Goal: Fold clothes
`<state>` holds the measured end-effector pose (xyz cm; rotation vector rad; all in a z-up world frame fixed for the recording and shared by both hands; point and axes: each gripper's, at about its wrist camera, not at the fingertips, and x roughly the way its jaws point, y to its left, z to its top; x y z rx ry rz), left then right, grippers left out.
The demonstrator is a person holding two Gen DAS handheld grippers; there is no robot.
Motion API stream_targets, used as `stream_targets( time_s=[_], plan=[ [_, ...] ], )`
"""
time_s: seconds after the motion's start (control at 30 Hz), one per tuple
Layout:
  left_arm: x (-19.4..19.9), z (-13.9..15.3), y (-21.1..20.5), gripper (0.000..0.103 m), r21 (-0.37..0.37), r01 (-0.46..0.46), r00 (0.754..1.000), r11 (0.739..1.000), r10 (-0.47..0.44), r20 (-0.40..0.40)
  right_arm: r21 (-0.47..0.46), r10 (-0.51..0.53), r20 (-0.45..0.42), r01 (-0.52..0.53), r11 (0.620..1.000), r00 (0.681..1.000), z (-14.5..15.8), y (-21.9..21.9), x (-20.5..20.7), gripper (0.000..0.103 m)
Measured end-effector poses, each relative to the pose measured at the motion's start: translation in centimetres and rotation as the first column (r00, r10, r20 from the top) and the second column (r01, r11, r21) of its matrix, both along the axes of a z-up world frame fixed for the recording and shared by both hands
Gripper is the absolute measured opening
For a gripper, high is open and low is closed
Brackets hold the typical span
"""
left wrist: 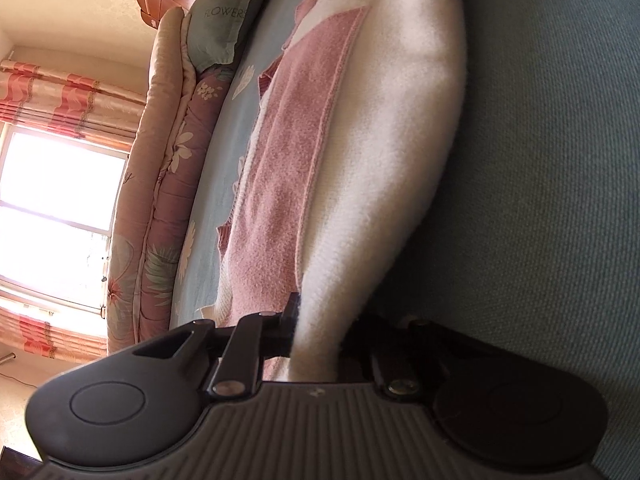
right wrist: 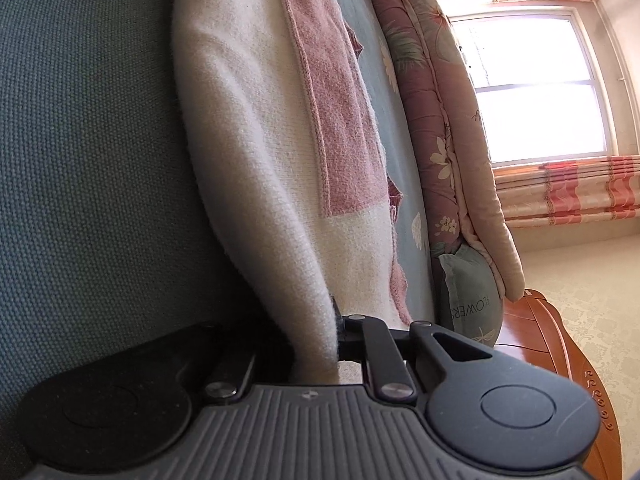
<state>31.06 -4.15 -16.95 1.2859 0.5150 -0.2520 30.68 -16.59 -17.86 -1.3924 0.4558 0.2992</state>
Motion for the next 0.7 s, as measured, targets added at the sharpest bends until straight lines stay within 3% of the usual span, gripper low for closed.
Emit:
stream_targets(
  time_s=[0.43,0.7],
  plan=[
    [0.9,1.4,0.7,0.008,-0.036,0.026,0.999,0.999,-0.026,-0.025,0.032,0.043,-0.114,-0.040,0.999,0.993,2.1,-0.7,1.2,0.014],
    [-0.2,2.9,0.9,0.008,-0.022,0.050,0.999,0.999,-0.050,-0.009,0.036,0.056,-0.106,-0.053,0.998,0.993,3.9,-1.0,0.1,0.014]
  ],
)
